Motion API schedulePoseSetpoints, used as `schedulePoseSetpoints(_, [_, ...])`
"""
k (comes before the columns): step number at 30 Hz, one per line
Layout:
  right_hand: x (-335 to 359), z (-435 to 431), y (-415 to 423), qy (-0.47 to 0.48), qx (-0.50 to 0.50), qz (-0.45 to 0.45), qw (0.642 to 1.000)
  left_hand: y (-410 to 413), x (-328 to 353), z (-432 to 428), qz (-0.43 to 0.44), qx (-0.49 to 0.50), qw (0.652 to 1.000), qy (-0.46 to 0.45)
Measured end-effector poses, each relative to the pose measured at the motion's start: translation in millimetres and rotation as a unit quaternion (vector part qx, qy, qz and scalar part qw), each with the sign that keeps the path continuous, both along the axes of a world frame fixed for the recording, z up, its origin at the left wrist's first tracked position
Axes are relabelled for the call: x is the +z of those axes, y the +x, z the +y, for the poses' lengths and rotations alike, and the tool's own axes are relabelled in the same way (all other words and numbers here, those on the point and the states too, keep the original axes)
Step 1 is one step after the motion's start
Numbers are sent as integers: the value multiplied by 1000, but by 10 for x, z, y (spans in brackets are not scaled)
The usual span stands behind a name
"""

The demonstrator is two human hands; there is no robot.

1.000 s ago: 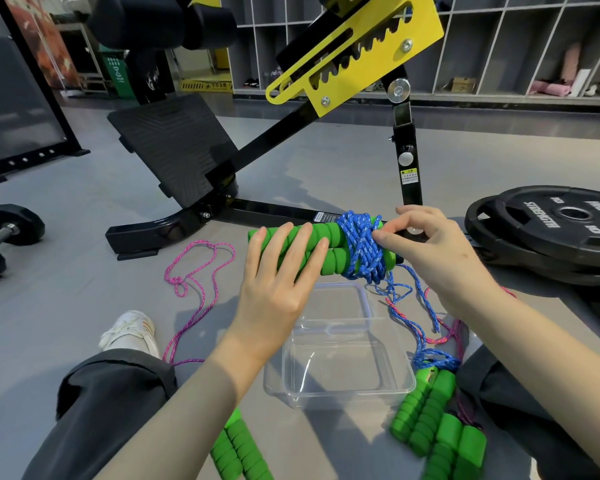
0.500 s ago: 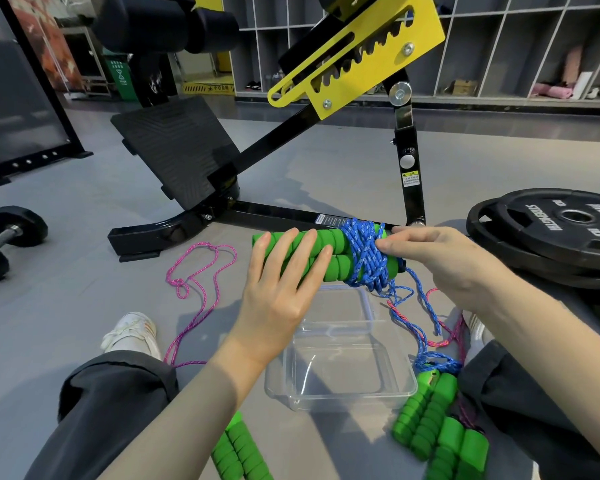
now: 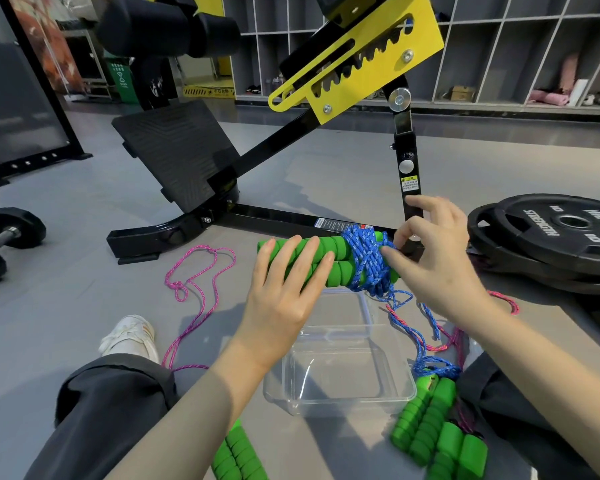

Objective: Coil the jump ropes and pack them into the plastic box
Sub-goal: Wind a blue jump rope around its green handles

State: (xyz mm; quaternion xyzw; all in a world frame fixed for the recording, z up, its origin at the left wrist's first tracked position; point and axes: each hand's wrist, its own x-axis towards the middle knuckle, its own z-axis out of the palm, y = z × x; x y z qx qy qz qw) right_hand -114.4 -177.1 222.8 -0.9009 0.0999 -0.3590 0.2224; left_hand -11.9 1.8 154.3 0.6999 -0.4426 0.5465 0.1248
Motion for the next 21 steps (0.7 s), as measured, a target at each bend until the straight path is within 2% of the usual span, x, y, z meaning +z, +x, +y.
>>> schedulePoseSetpoints(2, [-82,6,6,-119,1,-55,991,11,-19,-9,11,0,1000,-2])
schedulePoseSetpoints(5, [-140,2,-3,-214,1,-97,972,45,-53,3,19,7,1000,-3])
schedulePoseSetpoints(10, [-82,-17,-29,-239,11,-112,965,64,-48,23,38,17,999,0])
schedulePoseSetpoints(14, [-1,-40,-58,-143,67,-74,985,86,-59,47,51,26,998,-2])
schedulePoseSetpoints(16, [76,-42,-81,-128,91,-74,985,90,-43,47,60,27,998,-4])
schedulePoseSetpoints(18, [118,-11,-86,-189,93,-102,972,91,-32,47,66,27,997,-7])
schedulePoseSetpoints(21, [88,59,-81,-317,89,-159,931,82,-36,55,69,28,997,-7])
